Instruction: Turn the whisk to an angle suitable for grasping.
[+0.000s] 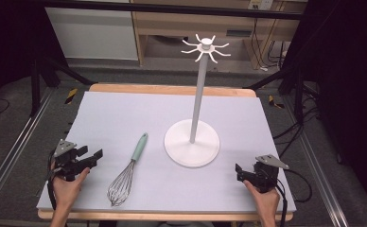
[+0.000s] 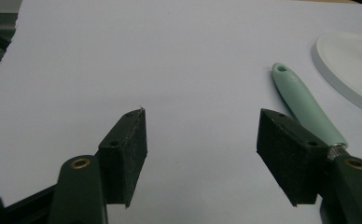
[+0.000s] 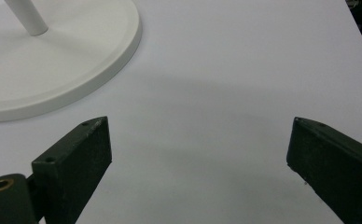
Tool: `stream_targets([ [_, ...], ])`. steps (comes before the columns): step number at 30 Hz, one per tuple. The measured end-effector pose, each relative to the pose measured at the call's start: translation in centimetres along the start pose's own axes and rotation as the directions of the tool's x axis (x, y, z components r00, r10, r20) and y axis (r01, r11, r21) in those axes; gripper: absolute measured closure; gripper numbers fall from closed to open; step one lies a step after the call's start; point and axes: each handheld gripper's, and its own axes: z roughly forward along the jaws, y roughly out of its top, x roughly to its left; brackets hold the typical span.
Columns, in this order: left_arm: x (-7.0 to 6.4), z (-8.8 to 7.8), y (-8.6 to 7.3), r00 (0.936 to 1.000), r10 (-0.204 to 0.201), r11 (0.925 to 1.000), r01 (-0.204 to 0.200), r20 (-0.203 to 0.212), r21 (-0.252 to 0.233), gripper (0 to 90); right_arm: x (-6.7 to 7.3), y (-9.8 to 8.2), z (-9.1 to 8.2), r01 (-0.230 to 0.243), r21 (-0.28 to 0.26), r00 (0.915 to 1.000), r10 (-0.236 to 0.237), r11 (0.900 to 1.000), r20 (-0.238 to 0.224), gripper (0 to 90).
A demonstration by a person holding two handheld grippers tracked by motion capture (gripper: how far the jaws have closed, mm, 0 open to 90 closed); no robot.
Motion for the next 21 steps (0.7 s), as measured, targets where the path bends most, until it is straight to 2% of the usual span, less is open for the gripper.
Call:
stream_targets([
  [4, -0.7, -0.2, 0.2, 0.9999, 0.001, 1.0000, -0.001, 0.017, -0.002, 33.6, -0.1, -0.1, 0.2, 0.004, 0.024, 1.0000, -0.004, 1.000, 0.004, 7.4],
  [11, -1.8, -0.3, 0.4, 0.9988, 0.024, 0.9997, -0.024, 0.043, 0.006, 32.6, -0.1, -0.2, 0.1, 0.001, 0.020, 1.0000, -0.001, 1.000, 0.009, 7.5],
  [12, -2.2, -0.4, 0.5, 0.9981, 0.038, 0.9992, -0.038, 0.049, 0.008, 32.6, -0.1, -0.2, 0.1, -0.005, 0.022, 1.0000, 0.005, 1.000, 0.006, 7.5],
  [18, -3.0, -0.6, 1.0, 0.9953, 0.041, 0.9990, -0.043, 0.088, 0.014, 32.6, -0.1, -0.4, 0.0, -0.010, 0.031, 0.9999, 0.010, 0.999, 0.002, 7.7],
  [21, -3.2, -0.5, 1.1, 0.9948, 0.045, 0.9986, -0.048, 0.091, 0.023, 32.6, -0.1, -0.4, -0.1, -0.012, 0.028, 0.9999, 0.012, 1.000, 0.004, 7.7],
])
